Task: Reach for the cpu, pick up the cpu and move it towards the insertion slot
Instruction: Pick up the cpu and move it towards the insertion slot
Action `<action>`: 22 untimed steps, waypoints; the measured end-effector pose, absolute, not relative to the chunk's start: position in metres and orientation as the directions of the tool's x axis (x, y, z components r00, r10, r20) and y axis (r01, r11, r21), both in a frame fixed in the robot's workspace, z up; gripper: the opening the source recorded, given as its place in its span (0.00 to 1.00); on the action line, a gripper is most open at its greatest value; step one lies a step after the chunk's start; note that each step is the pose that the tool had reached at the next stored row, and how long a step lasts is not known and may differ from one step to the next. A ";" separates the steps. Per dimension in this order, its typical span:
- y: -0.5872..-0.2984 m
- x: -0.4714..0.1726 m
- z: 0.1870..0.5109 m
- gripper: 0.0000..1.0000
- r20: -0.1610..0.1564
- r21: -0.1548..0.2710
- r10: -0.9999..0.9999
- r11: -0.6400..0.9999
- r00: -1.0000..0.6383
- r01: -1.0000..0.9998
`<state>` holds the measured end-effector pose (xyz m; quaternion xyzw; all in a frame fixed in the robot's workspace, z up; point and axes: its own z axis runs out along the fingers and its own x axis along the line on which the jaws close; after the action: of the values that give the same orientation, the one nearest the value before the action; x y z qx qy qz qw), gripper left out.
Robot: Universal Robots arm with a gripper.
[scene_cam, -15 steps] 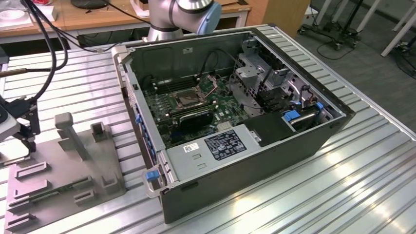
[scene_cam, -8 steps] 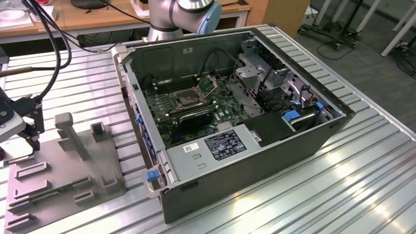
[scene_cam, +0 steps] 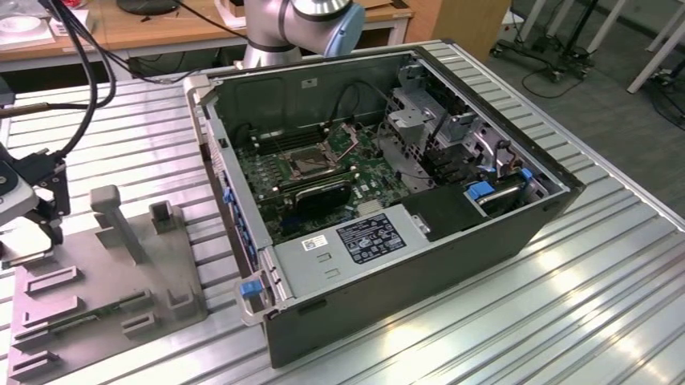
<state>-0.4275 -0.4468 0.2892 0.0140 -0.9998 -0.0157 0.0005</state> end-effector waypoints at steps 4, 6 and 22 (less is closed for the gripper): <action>-0.447 -0.427 0.293 0.54 0.001 0.031 -0.028 0.999 -1.000 -0.028; -0.447 -0.427 0.294 0.54 0.000 0.032 -0.028 0.999 -1.000 -0.028; -0.446 -0.414 0.297 0.54 0.000 0.032 -0.028 0.999 -1.000 -0.028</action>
<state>-0.4138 -0.4461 0.2975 0.0140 -0.9998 -0.0158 0.0004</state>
